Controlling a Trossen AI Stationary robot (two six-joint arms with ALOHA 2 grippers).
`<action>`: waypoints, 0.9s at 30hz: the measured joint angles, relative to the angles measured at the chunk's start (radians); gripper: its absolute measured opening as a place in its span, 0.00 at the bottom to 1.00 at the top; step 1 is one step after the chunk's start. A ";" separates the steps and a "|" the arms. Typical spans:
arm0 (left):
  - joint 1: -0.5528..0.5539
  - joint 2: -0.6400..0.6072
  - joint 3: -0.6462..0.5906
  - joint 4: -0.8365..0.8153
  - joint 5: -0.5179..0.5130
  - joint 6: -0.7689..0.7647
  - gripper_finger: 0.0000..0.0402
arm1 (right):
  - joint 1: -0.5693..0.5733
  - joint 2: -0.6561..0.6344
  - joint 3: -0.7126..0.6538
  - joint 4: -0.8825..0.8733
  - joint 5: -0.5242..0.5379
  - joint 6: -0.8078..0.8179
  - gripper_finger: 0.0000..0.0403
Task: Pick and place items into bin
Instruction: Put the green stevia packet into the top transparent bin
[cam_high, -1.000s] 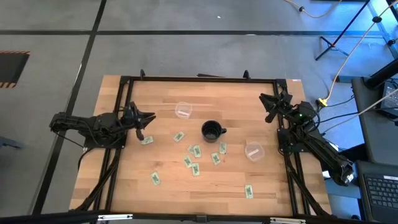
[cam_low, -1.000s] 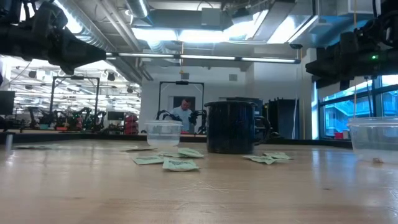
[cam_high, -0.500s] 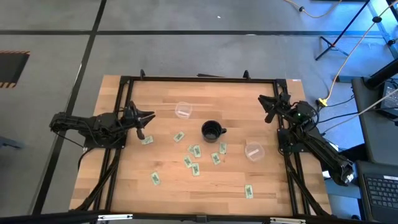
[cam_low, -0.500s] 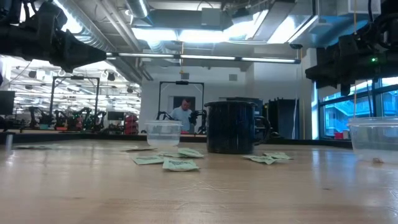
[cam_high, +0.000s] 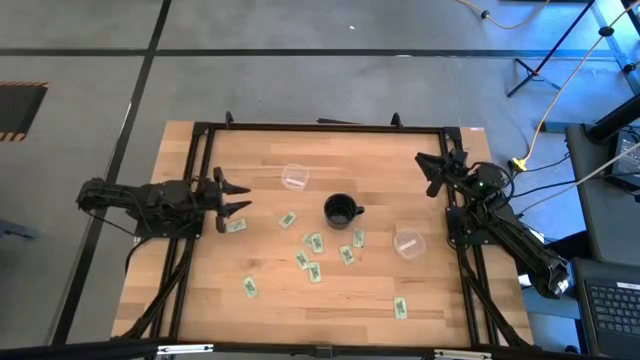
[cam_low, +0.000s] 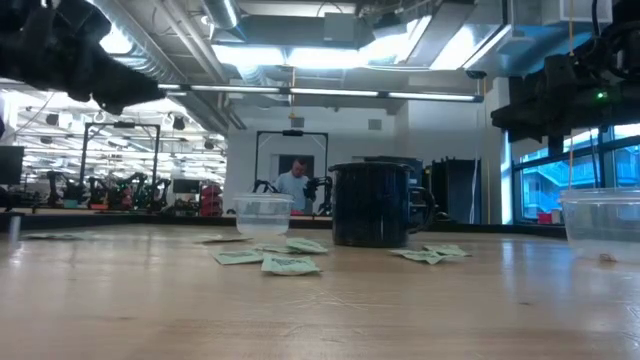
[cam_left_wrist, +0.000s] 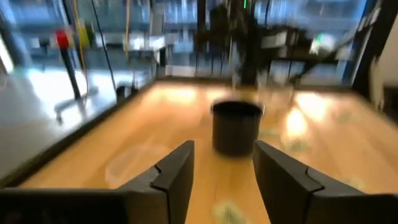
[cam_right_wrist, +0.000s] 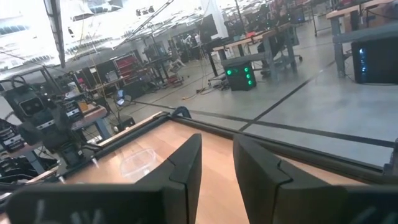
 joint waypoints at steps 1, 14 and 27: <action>0.000 0.032 0.027 -0.051 -0.003 -0.022 0.39 | 0.000 0.000 0.000 0.000 0.006 0.000 0.24; 0.004 0.641 0.349 -0.546 0.098 -0.404 0.34 | 0.000 0.000 0.000 -0.002 0.026 0.031 0.24; 0.150 1.027 0.442 -0.614 0.254 -0.425 0.34 | 0.000 0.000 0.000 -0.002 0.026 0.052 0.24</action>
